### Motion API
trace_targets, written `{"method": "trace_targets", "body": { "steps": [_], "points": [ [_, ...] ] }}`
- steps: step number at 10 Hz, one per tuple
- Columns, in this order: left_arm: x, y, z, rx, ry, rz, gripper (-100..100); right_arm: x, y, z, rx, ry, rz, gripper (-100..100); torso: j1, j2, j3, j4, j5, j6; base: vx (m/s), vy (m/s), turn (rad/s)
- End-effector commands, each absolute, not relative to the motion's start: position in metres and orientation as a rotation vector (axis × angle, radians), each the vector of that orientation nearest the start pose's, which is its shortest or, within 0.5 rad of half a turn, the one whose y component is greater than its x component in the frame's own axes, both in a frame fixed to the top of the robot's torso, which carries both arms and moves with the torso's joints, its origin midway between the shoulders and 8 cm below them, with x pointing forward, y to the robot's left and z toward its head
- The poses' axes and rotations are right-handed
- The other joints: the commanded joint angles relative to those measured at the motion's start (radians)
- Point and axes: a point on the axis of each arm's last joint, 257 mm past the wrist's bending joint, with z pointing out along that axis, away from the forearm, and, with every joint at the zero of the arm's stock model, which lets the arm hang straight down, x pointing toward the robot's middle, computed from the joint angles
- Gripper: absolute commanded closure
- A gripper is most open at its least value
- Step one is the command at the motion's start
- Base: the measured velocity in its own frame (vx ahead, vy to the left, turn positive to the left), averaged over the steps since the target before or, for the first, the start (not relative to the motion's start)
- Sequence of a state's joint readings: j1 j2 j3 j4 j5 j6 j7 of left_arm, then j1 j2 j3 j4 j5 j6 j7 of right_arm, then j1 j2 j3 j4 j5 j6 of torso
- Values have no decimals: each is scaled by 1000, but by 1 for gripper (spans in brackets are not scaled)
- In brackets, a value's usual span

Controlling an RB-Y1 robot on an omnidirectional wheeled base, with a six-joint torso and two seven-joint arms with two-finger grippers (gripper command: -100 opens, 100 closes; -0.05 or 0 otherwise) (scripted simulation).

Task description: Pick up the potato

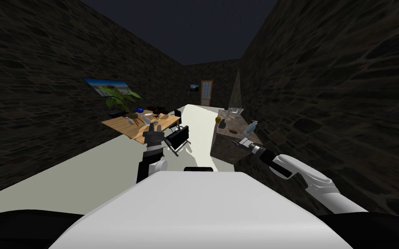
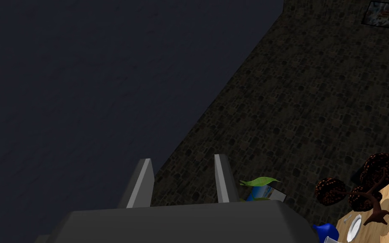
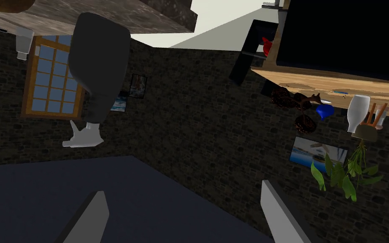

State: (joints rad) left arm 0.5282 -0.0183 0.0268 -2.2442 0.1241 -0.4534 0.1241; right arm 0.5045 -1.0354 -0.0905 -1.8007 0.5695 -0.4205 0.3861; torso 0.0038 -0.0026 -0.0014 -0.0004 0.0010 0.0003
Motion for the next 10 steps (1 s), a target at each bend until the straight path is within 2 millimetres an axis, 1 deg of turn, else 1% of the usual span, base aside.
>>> {"method": "trace_targets", "body": {
  "steps": [1,2,3,4,5,6,7,8,9,10],
  "points": [
    [350,311,-10,-880,541,-1428,0,390,-397,-206,-683,1746,42,-100,0,0,0,0,0,0,39,55,51],
    [350,311,-10,-880,541,-1428,0,387,-420,-218,-737,1787,-28,-100,-1,1,0,0,0,0,67,60,92],
    [350,311,-10,-880,541,-1428,0,387,-421,-217,-746,1788,-31,-100,-1,-1,0,0,0,0,58,57,50],
    [350,311,-10,-880,541,-1427,0,383,-444,-228,-800,1828,-100,-100,-1,0,0,0,0,0,43,64,82],
    [350,311,-10,-880,541,-1428,0,383,-445,-227,-806,1828,-102,-100,-1,0,0,0,0,0,43,46,34],
    [350,311,-10,-880,541,-1427,0,378,-467,-235,-865,1864,-169,-100,-2,1,0,0,0,0,74,54,75],
    [350,311,-10,-880,541,-1427,0,373,-484,-242,-917,1890,-220,-100,-1,-1,-1,0,0,0,118,72,134],
    [350,311,-10,-880,541,-1427,0,372,-492,-243,-918,1902,-236,-100,0,-3,-2,-1,0,0,108,58,31],
    [350,311,-10,-880,541,-1427,0,366,-516,-248,-970,1936,-297,-100,-1,-4,-2,-1,0,0,115,58,54],
    [350,311,-10,-880,541,-1427,0,360,-533,-252,-1023,1960,-347,-100,-1,-4,-2,-1,0,0,139,62,119]
  ]
}}
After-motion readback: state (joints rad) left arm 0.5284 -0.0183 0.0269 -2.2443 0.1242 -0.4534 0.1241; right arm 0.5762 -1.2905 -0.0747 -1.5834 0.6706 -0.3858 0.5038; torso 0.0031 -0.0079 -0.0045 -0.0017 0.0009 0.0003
